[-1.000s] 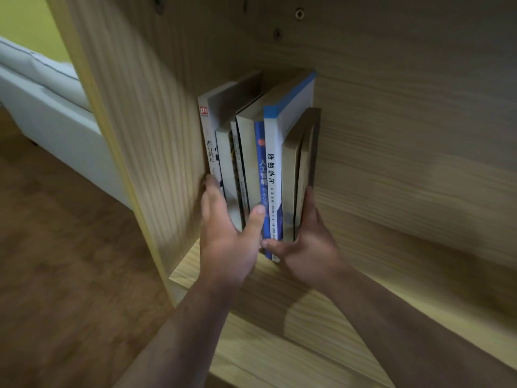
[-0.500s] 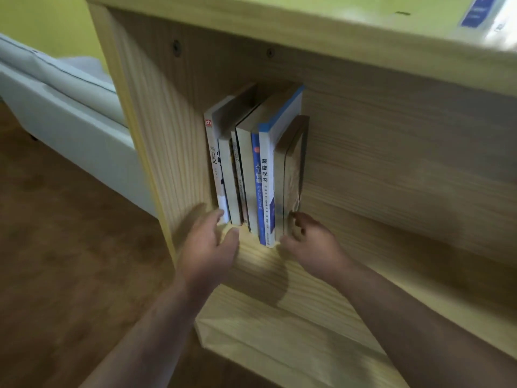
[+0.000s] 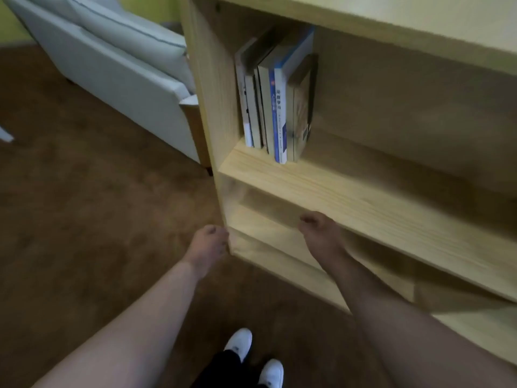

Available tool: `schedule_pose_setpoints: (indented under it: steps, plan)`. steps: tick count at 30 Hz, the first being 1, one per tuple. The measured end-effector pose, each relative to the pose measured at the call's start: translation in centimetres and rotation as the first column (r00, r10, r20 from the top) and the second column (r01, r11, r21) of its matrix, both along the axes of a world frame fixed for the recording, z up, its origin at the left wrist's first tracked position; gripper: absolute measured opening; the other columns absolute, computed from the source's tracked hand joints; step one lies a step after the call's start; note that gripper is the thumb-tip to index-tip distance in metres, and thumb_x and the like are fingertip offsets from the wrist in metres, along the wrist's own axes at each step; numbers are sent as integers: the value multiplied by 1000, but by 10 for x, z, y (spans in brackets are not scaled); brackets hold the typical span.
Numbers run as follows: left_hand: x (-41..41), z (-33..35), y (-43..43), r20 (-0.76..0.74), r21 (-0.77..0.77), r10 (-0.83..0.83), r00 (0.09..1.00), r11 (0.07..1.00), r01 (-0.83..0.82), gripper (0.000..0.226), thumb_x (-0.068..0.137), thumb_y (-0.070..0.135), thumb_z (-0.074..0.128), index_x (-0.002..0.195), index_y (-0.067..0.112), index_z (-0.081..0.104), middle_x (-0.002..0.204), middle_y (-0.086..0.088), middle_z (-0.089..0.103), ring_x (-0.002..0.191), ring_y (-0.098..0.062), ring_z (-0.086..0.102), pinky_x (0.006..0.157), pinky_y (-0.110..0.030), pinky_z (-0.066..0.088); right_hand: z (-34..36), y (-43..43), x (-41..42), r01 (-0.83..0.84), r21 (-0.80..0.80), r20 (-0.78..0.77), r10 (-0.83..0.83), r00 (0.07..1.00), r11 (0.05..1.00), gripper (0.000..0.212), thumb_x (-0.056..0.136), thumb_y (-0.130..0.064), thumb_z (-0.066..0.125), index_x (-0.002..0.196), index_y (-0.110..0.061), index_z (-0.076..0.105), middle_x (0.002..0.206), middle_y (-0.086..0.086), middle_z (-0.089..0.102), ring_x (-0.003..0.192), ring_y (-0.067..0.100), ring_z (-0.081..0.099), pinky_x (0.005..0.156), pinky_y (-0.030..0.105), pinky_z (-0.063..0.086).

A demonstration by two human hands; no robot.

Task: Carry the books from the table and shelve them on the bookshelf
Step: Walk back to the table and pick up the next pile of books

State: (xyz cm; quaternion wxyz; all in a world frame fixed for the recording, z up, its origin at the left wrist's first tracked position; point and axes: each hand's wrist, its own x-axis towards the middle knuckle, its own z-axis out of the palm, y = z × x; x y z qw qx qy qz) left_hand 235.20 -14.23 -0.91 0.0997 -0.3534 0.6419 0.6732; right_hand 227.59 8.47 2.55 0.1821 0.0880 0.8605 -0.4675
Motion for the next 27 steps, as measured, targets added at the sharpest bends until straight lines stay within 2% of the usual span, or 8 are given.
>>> schedule_pose_setpoints:
  steps: [3,5,8,11,15,19,24,27]
  plan:
    - [58,-14,0,132,-20,23,991,1000,-20,22,104,13,50,83,18,56,72,-2,55,54,-10,53,53,-23,40,-25,3,50,-5,-37,160,11,987,999,14,89,-18,68,82,-30,68,89,-3,72,95,28,72,93,50,58]
    - [99,-21,-5,225,-66,-20,974,997,36,15,101,15,54,88,19,61,80,-3,59,70,-15,55,64,-29,43,-44,8,85,-90,17,241,83,967,996,16,91,-19,69,85,-33,67,92,-3,71,92,22,70,91,45,59]
    - [162,-30,-25,322,-93,-84,943,988,120,8,98,14,59,100,17,66,95,-5,65,86,-19,60,73,-32,47,-69,14,132,-149,7,391,134,910,989,10,96,-10,65,101,-18,66,82,7,66,67,16,59,62,32,51]
    - [213,-38,-57,364,-160,-62,929,979,128,9,97,16,61,104,16,68,101,-4,68,93,-20,62,80,-33,48,-86,18,168,-248,23,519,201,831,968,8,99,-7,60,103,-14,62,82,9,61,66,17,55,52,24,42]
    - [262,-49,-104,398,-182,64,915,983,11,10,97,12,61,91,16,68,87,-6,66,79,-21,59,73,-34,45,-93,4,193,-413,106,555,291,779,904,20,94,-1,63,81,-16,59,81,3,57,70,13,51,59,25,39]
    - [288,-65,-160,438,-181,71,896,984,10,12,96,16,64,106,13,69,98,-7,68,94,-26,63,86,-40,49,-95,-36,179,-561,156,561,395,728,813,20,93,-10,67,78,-22,61,78,0,59,68,14,53,67,30,43]
    - [282,-74,-242,450,-151,-34,892,982,113,20,96,21,64,115,15,69,110,-6,67,101,-22,61,90,-38,48,-86,-121,150,-571,154,565,402,720,806,5,101,-18,60,101,-22,63,95,1,62,80,11,56,70,25,45]
    - [270,-69,-295,435,-144,-15,900,986,86,19,97,20,63,115,14,68,112,-6,68,105,-23,63,92,-38,49,-81,-182,139,-552,146,559,392,731,821,16,101,-23,59,117,-22,62,105,-2,63,89,11,59,80,29,49]
